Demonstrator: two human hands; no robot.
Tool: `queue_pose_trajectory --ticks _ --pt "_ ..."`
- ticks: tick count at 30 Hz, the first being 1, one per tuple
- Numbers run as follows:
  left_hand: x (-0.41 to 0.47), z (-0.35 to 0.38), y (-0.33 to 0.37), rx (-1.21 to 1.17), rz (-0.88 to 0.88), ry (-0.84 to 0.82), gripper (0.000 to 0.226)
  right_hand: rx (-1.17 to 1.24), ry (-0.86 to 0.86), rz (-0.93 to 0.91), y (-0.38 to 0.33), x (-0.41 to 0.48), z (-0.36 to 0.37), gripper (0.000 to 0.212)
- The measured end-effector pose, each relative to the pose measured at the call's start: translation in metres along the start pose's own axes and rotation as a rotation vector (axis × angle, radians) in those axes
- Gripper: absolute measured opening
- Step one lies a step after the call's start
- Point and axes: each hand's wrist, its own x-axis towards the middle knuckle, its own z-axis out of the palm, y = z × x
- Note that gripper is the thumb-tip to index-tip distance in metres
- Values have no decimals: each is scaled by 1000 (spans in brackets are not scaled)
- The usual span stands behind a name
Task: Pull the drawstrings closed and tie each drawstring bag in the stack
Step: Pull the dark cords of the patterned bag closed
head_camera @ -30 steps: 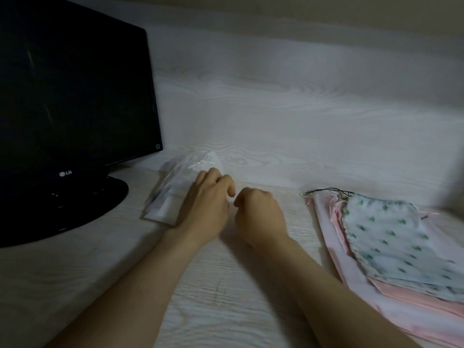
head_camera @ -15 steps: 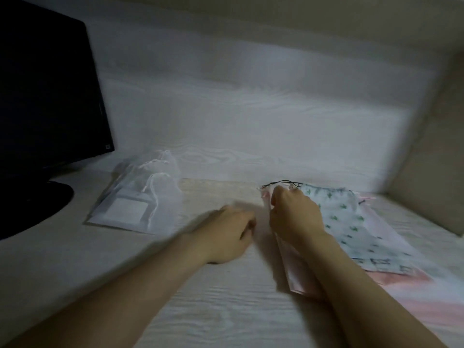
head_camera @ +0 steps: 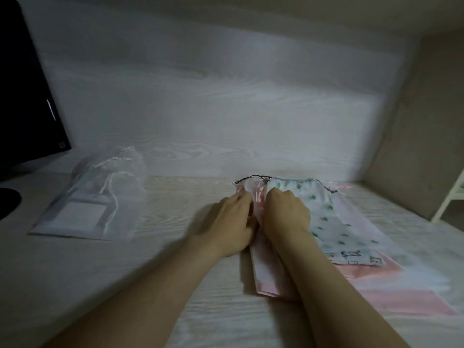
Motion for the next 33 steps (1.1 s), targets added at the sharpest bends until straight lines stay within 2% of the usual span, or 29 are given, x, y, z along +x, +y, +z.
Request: queue_pose_trajectory --ticks 5,8,10,13,16,20,24,28,33 --pt "-9 0 -6 -81 56 40 20 32 35 20 1 -2 -8 16" --pt "-8 -4 -7 -197 -23 108 18 25 199 -55 -6 -1 -12 7" --pt "-6 -7 -8 -239 -50 209 19 55 352 -156 -11 1 -9 22" --pt "-8 -14 -7 -311 -115 356 45 118 449 -318 -19 1 -3 50" --pt "-7 -26 -12 -326 -176 552 67 121 518 -391 -26 2 1 47" --pt "-10 -44 -20 -310 -234 590 96 215 543 -476 -32 -4 0 41" --pt "-14 -59 -32 -163 -120 574 73 311 479 -580 -36 -12 -1 30" --pt "-23 -79 -45 -3 -75 514 37 335 428 -604 -47 -13 2 44" --pt "-43 -104 -59 402 -63 514 26 191 440 -547 -62 -12 16 21"
